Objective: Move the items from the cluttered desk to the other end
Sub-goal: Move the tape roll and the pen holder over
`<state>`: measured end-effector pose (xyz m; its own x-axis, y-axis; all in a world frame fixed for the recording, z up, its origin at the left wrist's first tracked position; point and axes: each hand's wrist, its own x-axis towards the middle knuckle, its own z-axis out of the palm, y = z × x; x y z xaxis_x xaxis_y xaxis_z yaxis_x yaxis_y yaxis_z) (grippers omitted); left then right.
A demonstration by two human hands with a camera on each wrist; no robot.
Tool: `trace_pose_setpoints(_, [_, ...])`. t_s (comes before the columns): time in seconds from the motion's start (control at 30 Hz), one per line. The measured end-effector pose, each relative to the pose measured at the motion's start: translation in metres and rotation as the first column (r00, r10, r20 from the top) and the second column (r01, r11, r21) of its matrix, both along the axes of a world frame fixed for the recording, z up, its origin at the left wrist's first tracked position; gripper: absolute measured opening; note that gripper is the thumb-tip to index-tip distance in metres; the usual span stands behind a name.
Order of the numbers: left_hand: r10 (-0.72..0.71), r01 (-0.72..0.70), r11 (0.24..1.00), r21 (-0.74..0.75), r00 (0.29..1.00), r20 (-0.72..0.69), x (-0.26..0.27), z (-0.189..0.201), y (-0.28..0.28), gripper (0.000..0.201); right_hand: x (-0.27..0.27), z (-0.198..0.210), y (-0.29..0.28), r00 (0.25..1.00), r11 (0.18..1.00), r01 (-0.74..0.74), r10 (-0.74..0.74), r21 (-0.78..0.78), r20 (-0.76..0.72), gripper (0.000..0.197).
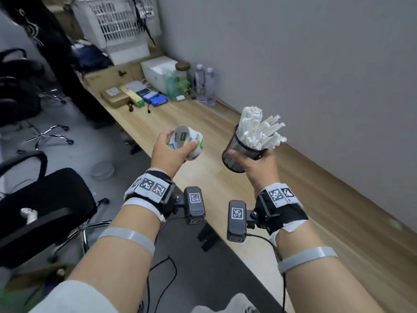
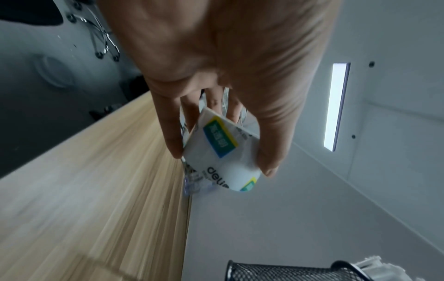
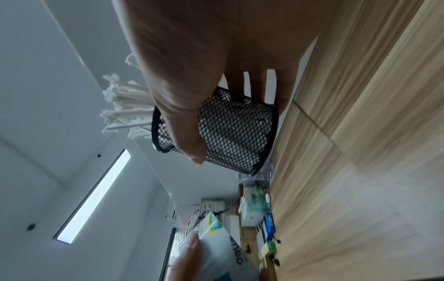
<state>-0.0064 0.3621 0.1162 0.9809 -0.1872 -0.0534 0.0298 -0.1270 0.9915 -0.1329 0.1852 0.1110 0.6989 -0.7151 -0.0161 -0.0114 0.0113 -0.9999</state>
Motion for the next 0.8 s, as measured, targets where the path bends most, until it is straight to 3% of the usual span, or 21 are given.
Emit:
trace_pose_setpoints(0.13, [0.050, -0.051, 0.999, 0.009, 0.998, 0.034, 0.038, 0.004, 0.027, 0.086, 0.054, 0.001, 0.023, 0.998, 0.999, -0.051, 0.051, 0.013, -0.020, 0.079])
trace_pose_setpoints(0.33, [0.071, -0.080, 0.990, 0.116, 0.995, 0.074, 0.108, 0.000, 0.055, 0.084, 0.139, -0.009, 0.042, 0.995, 0.994, -0.103, 0.102, 0.034, 0.018, 0.063])
trace_pose_setpoints(0.47, [0.083, -0.088, 0.989, 0.123, 0.995, 0.046, 0.172, -0.011, 0.048, 0.086, 0.205, -0.027, 0.042, 0.995, 0.995, -0.097, 0.097, 0.021, 0.005, 0.078])
trace_pose_setpoints(0.57, [0.069, -0.065, 0.989, 0.135, 0.997, -0.023, 0.225, -0.021, 0.036, 0.088, 0.260, -0.038, 0.034, 0.997, 0.996, -0.081, 0.081, 0.037, -0.011, 0.078])
trace_pose_setpoints(0.7, [0.087, -0.070, 0.979, 0.193, 0.993, -0.084, 0.295, -0.028, 0.022, 0.107, 0.337, -0.043, 0.025, 0.995, 0.995, -0.085, 0.087, 0.053, -0.038, 0.078])
trace_pose_setpoints(0.8, [0.086, -0.063, 0.971, 0.232, 0.992, -0.090, 0.341, -0.031, 0.016, 0.098, 0.386, -0.044, 0.023, 0.994, 0.994, -0.098, 0.100, 0.039, -0.053, 0.078])
